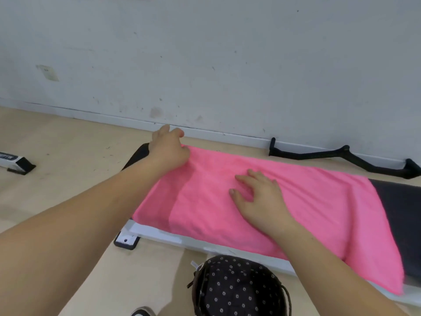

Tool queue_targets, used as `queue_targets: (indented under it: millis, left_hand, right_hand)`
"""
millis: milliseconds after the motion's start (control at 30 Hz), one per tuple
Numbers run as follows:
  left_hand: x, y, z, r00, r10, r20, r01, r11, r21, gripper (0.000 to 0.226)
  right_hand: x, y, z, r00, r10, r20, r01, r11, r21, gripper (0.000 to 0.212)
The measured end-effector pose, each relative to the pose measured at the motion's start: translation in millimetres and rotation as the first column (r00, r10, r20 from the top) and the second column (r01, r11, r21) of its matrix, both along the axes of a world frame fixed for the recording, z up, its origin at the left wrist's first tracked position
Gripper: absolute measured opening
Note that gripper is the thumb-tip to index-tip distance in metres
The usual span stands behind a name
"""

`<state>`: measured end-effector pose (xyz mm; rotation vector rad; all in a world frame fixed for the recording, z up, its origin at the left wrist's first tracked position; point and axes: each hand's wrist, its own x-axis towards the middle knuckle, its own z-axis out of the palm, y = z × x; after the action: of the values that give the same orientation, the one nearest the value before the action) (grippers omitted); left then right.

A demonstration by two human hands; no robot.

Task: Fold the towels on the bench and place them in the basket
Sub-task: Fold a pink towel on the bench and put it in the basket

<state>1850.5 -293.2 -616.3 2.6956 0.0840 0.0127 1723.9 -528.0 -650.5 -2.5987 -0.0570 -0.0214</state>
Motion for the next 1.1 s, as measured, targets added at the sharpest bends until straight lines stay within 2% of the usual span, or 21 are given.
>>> queue_targets:
  millis: [67, 167, 267, 367, 467, 567, 667, 767, 867, 933, 1033, 1100]
  left_hand:
    - [-18.8, -34.8, 5.1, 0.990, -0.131, 0.054, 0.133, 0.990, -0.039, 0.052]
    - [-56.6, -89.4, 3.6, 0.938, -0.343, 0.051, 0.345, 0.936, -0.066, 0.053]
    - [-95.7, -142.1, 1.6, 0.852, -0.517, 0.076, 0.522, 0.851, -0.055, 0.044]
    - [-127.2, -192.2, -3.6, 0.747, -0.646, 0.156, 0.658, 0.752, -0.036, 0.035]
    - [-151.8, -240.2, -8.3, 0.661, -0.727, 0.186, 0.749, 0.654, -0.105, 0.025]
    - [-165.5, -272.3, -15.5, 0.657, -0.741, 0.139, 0.754, 0.644, -0.131, 0.013]
    - [-165.6, -283.9, -27.2, 0.746, -0.656, 0.111, 0.662, 0.715, -0.226, 0.006]
    - [-161.7, -286.7, -33.0, 0.772, -0.627, 0.102, 0.631, 0.737, -0.242, 0.007]
    - [-162.8, -288.3, -33.4, 0.783, -0.617, 0.079, 0.613, 0.744, -0.267, 0.009]
    - [-166.0, -290.3, -33.4, 0.787, -0.614, 0.059, 0.605, 0.750, -0.267, 0.022]
    - [-171.4, -293.7, -32.4, 0.776, -0.628, 0.054, 0.624, 0.754, -0.205, 0.042]
    - [-180.5, -293.2, -33.0, 0.758, -0.648, 0.074, 0.652, 0.750, -0.107, 0.051]
  right_hand:
    - [-6.2, -14.8, 5.4, 0.997, -0.025, 0.072, 0.019, 0.997, 0.081, 0.043]
    - [-23.5, -43.0, 16.0, 0.992, -0.061, 0.112, 0.051, 0.994, 0.093, 0.035]
    - [-46.2, -81.6, 24.3, 0.977, -0.191, 0.093, 0.191, 0.982, 0.013, 0.026]
    - [-68.9, -131.3, 34.5, 0.922, -0.379, 0.076, 0.384, 0.920, -0.081, 0.017]
    - [-91.5, -183.2, 37.4, 0.838, -0.546, -0.017, 0.538, 0.830, -0.147, 0.027]
    - [-109.0, -215.6, 31.3, 0.769, -0.617, -0.164, 0.604, 0.787, -0.129, 0.037]
    - [-113.8, -220.5, 23.9, 0.774, -0.574, -0.266, 0.592, 0.806, -0.016, 0.039]
    - [-109.9, -218.5, 21.8, 0.811, -0.532, -0.246, 0.567, 0.817, 0.103, 0.035]
    - [-111.2, -228.2, 29.4, 0.802, -0.568, -0.185, 0.597, 0.759, 0.259, 0.018]
    - [-115.4, -240.4, 31.6, 0.772, -0.600, -0.211, 0.636, 0.736, 0.233, 0.006]
    - [-125.9, -249.7, 33.7, 0.746, -0.609, -0.271, 0.631, 0.776, -0.004, 0.021]
    - [-130.1, -247.3, 33.4, 0.763, -0.569, -0.307, 0.617, 0.783, 0.084, 0.023]
